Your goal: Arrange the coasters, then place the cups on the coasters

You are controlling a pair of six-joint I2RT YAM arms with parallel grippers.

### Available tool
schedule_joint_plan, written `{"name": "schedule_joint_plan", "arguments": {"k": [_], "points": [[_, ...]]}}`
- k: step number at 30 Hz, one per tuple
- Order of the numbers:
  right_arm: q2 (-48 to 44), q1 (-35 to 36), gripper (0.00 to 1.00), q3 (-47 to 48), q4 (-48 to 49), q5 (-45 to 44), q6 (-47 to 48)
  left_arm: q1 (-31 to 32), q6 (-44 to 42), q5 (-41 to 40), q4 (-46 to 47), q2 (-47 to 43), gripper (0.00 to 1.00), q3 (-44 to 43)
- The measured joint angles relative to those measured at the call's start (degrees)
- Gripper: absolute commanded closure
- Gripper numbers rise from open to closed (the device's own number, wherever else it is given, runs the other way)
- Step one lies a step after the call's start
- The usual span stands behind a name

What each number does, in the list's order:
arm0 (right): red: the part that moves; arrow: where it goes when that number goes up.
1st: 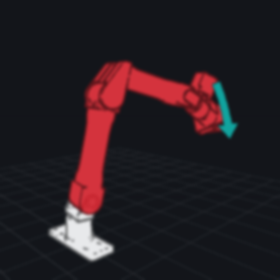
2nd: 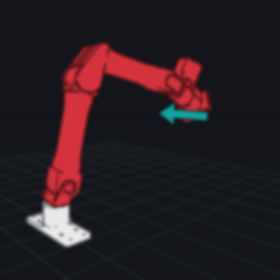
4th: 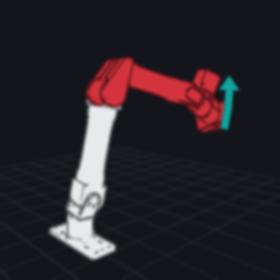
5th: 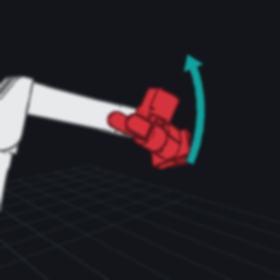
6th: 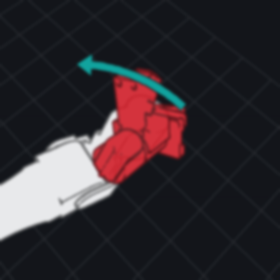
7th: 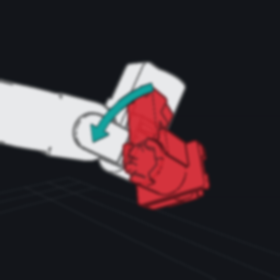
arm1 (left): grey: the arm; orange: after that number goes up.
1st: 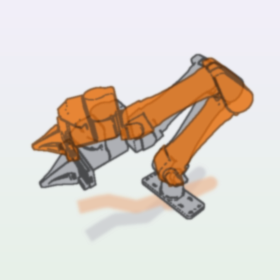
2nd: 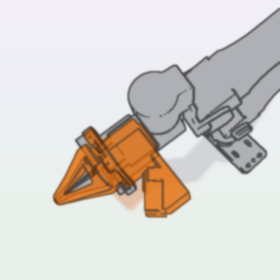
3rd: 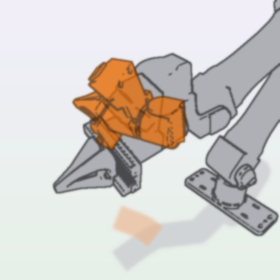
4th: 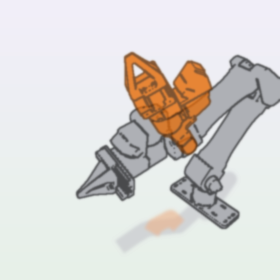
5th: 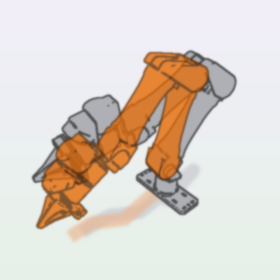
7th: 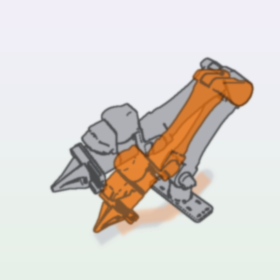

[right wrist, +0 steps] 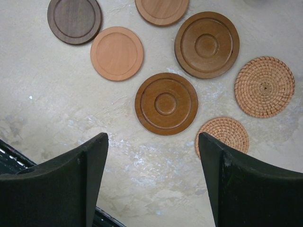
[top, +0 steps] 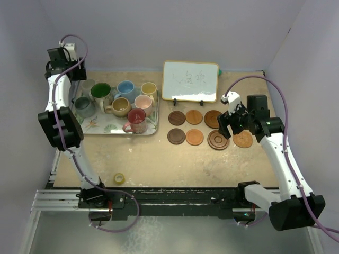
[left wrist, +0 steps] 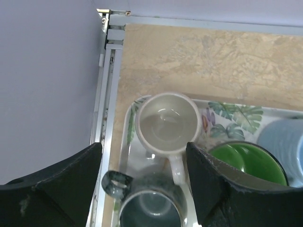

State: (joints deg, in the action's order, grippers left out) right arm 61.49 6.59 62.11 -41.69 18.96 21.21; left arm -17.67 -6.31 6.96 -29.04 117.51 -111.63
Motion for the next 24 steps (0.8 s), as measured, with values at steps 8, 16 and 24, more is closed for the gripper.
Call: {"name": "schedule_joint_plan", "arguments": {"k": [8,16,24], "points": [[0.0,0.0,0.22,-0.2,0.0,-0.2,0.0,0.0,0.3,-1.3,-2.9,10.4,0.42,-8.0],[0.5,0.0,0.22,-0.4,0.0,-0.4,0.1,0.0,0.3,-1.5,-4.6,15.8,0.52,-9.2],[1.1,0.0,0.22,-0.4,0.0,-0.4,0.2,0.0,0.4,-1.7,-4.9,18.8,0.63,-12.5]]}}
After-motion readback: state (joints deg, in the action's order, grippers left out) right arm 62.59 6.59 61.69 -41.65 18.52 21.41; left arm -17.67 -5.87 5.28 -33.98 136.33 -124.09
